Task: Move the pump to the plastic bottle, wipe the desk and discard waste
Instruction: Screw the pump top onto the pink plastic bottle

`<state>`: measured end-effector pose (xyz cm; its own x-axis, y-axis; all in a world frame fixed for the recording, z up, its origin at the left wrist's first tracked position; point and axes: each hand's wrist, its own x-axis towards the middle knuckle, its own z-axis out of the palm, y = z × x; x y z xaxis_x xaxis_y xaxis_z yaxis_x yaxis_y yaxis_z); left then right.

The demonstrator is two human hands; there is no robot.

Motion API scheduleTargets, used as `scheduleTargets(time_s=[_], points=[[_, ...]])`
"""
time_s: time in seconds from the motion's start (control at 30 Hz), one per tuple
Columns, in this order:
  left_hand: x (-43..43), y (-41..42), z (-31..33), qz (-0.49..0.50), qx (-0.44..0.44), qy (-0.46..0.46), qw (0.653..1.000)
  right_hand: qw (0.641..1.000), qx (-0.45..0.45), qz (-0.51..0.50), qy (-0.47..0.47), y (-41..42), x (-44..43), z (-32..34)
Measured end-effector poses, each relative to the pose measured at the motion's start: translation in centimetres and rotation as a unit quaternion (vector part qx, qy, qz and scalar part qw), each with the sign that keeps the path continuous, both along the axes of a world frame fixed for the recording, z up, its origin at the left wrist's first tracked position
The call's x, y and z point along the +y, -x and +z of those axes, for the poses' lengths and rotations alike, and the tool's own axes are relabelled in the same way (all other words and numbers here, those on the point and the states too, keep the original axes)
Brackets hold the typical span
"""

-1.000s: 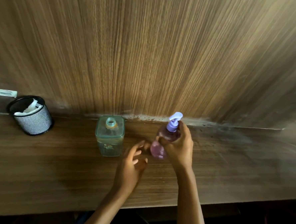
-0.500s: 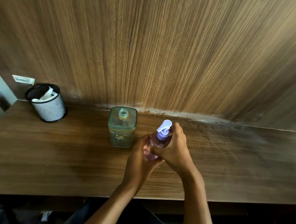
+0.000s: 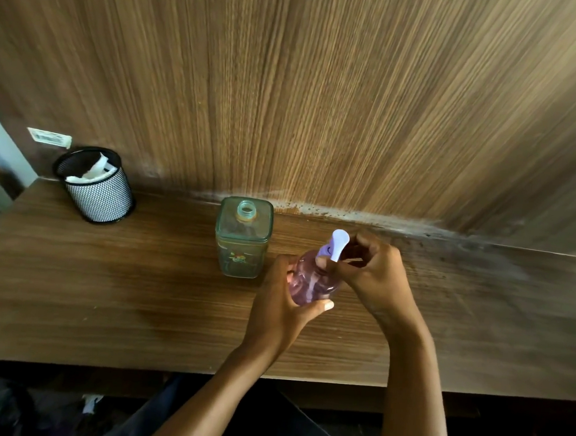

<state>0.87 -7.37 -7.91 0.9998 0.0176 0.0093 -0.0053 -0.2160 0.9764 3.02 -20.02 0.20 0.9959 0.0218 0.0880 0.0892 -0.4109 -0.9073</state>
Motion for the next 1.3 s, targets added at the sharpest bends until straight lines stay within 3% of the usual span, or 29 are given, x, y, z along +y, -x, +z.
scheduleTargets(time_s=[0.13,0.5,0.77,1.17,1.3], points=[[0.0,0.1,0.0,-0.004,0.004,-0.001,1.0,1.0,0.011,0.028,0.002,0.1,-0.1,0.1],[-0.1,-0.2,-0.4,0.004,0.003,-0.007,1.0,0.994,0.006,-0.06,0.089,-0.7,1.4,-1.5],[-0.4,-0.5,-1.0,0.022,-0.008,-0.016,1.0,0.986,0.054,0.097,-0.121,0.2,-1.0,-0.4],[-0.3,-0.3,-0.8,0.024,-0.002,-0.036,0.999,0.995,0.017,-0.016,-0.101,-0.7,0.8,-1.2],[-0.4,-0.4,-0.8,0.024,-0.006,-0.043,0.999,0.991,0.046,0.007,-0.128,-0.5,0.6,-1.4]])
